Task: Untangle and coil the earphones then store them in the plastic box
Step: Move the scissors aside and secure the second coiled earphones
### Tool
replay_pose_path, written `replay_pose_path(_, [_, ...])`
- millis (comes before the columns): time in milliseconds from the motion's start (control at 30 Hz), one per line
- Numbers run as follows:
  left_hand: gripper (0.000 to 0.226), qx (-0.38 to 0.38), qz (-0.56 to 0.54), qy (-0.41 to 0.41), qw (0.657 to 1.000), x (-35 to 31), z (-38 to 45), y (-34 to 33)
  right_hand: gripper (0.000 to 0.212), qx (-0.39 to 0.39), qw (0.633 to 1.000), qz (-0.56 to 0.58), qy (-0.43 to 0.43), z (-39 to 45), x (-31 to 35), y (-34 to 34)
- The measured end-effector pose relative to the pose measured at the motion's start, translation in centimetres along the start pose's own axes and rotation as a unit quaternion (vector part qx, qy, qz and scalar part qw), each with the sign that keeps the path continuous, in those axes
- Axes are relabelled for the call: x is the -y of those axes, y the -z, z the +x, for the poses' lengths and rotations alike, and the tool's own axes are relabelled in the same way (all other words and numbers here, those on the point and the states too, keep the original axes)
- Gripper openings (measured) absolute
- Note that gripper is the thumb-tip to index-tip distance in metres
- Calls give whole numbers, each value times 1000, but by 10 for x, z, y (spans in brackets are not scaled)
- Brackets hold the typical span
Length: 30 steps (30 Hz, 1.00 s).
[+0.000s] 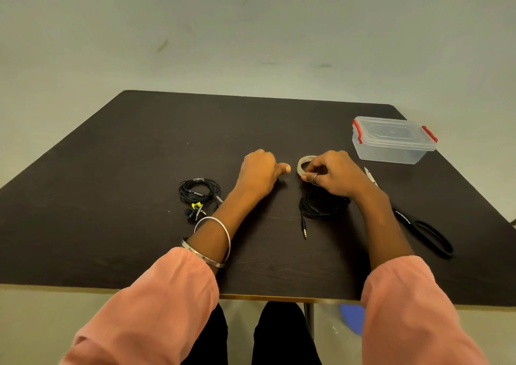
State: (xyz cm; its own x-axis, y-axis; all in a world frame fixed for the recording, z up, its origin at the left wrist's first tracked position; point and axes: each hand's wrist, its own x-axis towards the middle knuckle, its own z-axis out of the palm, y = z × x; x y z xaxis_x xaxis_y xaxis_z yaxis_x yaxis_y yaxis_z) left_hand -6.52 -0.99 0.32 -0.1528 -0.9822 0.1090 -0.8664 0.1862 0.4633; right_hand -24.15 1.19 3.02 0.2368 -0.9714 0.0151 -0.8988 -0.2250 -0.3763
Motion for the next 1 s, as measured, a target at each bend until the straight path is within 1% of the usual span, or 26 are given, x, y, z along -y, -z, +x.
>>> replay_pose_path(67, [44, -6, -9, 1, 1000, 1, -2, 1, 28, 8, 1000, 2, -2, -1, -3, 0])
replay_pose_path(167, [39, -4, -54, 9, 998, 3, 0, 1, 26, 19, 1000, 9, 1, -1, -7, 2])
replay_pose_path(300, [33, -12, -115, 24, 993, 8, 0, -1, 24, 12, 1000, 6, -15, -4, -14, 7])
replay_pose_path(433, [26, -26, -164, 24, 986, 11, -1, -3, 25, 27, 999, -13, -39, -5, -18, 10])
replay_pose_path(500, [23, -33, -177, 17, 984, 12, -2, -4, 31, 36, 998, -22, -49, -4, -17, 11])
replay_pose_path(567, [21, -43, -194, 16, 980, 12, -4, -5, 41, 17, 999, -16, -42, -3, -13, 10])
replay_pose_path(600, [19, -48, -200, 16, 979, 13, -4, -6, 46, -6, 999, -26, -24, -1, -9, 9])
replay_pose_path(667, [17, -60, -207, 12, 977, 15, -4, -7, 51, -49, 995, -80, 22, 3, 2, 4])
replay_pose_path(733, [15, -72, -211, 11, 975, 16, -4, -8, 46, -49, 990, -121, 49, 10, 16, -2])
replay_pose_path(800, [14, -86, -219, 11, 972, 16, -5, -9, 33, -27, 992, -112, 56, 18, 22, -9])
replay_pose_path(900, [14, -105, -256, 12, 961, 17, -7, -8, 12, -31, 998, -10, 46, 24, 15, -16])
replay_pose_path(1000, [11, -104, -276, 14, 955, 16, -8, -5, 5, -51, 994, 88, 36, 23, 9, -18])
